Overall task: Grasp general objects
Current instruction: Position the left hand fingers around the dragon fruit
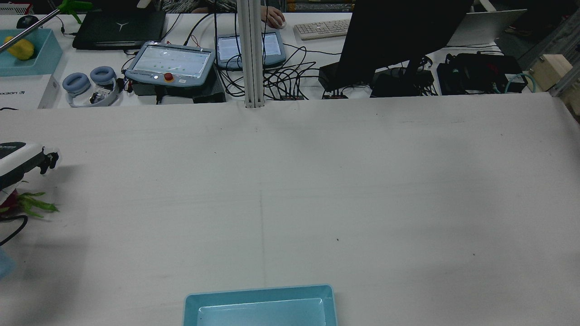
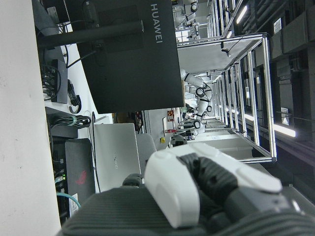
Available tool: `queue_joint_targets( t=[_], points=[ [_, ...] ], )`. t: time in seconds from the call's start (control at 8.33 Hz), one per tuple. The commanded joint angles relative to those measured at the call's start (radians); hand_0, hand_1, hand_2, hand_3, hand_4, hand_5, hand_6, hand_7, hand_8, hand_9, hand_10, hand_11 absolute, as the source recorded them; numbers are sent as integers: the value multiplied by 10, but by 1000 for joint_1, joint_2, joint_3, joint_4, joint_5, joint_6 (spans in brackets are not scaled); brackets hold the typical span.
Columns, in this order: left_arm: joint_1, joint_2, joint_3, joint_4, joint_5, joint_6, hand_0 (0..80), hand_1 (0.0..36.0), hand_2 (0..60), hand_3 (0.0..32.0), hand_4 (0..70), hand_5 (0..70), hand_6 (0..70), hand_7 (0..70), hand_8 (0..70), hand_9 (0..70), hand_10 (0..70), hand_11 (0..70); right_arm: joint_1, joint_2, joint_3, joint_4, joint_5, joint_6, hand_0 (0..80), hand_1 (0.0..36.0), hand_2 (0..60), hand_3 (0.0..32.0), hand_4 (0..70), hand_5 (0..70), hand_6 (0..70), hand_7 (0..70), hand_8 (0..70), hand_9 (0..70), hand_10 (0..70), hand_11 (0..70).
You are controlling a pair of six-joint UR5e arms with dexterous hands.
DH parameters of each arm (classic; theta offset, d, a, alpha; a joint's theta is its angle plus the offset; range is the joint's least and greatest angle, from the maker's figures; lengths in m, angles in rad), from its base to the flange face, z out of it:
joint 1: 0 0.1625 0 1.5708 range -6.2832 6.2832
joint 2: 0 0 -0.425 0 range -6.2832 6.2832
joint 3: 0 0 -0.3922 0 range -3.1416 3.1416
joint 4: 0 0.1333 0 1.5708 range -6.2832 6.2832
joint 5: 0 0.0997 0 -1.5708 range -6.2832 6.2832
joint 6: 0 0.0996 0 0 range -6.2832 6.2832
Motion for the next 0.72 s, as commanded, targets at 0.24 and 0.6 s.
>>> queue_joint_targets(
  t=[0.24, 0.6],
  points=[
    [-74, 31, -152, 96, 21, 83, 800, 360, 600, 0, 0, 700, 0, 160, 0, 18, 0, 0, 1, 0, 2, 0, 0, 0, 0, 0, 0, 0, 0, 0, 0, 0, 0, 0, 0, 0],
    [-68, 128, -146, -39, 18, 137, 800, 360, 600, 18, 0, 700, 0, 179, 0, 21, 0, 0, 1, 0, 2, 0, 0, 0, 0, 0, 0, 0, 0, 0, 0, 0, 0, 0, 0, 0]
  ],
)
